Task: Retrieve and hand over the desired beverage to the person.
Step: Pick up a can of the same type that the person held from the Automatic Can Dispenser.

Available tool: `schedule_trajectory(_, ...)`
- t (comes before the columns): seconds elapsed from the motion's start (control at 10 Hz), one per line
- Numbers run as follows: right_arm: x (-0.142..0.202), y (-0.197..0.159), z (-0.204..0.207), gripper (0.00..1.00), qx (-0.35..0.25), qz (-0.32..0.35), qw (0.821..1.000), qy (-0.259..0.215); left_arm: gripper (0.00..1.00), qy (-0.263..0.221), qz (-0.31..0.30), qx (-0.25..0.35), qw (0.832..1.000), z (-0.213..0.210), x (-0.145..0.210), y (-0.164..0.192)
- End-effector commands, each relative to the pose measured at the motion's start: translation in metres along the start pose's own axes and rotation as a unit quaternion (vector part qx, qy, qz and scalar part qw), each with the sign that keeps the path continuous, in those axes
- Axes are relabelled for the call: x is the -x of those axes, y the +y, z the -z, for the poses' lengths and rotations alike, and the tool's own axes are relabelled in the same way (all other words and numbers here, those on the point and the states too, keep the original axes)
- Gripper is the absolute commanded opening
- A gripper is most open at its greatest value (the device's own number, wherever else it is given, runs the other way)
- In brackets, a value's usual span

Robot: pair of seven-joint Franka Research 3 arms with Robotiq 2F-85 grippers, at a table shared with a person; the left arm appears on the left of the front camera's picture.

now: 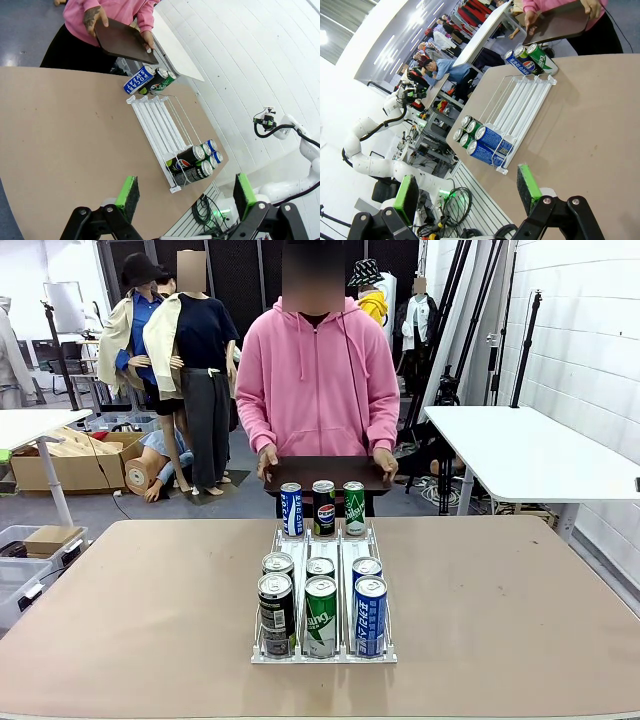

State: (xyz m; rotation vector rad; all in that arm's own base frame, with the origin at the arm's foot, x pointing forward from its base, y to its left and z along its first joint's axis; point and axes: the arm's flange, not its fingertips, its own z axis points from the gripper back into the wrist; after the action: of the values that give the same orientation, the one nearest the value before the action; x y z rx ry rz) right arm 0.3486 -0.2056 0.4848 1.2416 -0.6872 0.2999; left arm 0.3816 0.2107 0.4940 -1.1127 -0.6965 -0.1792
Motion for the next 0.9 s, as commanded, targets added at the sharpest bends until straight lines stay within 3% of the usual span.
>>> schedule_trajectory(0.0,0.002,-0.001,0.001,1.00,-0.009,-0.003,1.000,-0.007,1.00,0.001,-0.013,0.015,1.000,0.004,-0.002,-0.006)
schedule_trajectory(0.5,0.002,-0.001,0.001,1.00,-0.009,-0.003,1.000,-0.007,1.00,0.085,-0.053,0.027,0.995,0.040,-0.011,-0.064)
schedule_trajectory(0.8,0.002,-0.001,0.001,1.00,-0.009,-0.003,1.000,-0.007,1.00,0.130,-0.067,-0.063,0.987,0.099,-0.014,-0.099)
